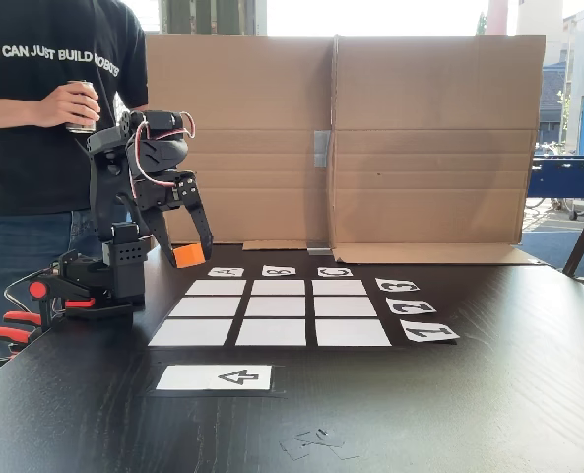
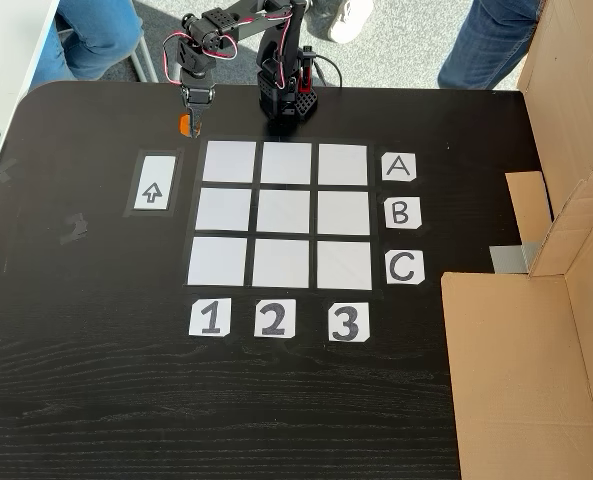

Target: Pick up the round, orange token and place it in the grid on square A2.

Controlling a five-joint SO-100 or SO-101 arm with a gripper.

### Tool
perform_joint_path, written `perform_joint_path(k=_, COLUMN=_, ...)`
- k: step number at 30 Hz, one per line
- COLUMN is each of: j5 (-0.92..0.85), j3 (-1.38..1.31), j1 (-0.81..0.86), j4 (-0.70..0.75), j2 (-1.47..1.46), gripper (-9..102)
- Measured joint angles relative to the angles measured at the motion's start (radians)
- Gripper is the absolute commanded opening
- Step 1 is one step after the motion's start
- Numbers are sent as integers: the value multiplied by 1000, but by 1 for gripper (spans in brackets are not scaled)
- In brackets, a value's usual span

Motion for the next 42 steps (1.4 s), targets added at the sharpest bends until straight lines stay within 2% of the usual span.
perform_joint_path(k=21, j5=-29, j3=403, j1=-500, j4=31, j2=382, gripper=0)
perform_joint_path(k=42, j5=-37, j3=756, j1=-684, j4=-160, j2=390, gripper=0)
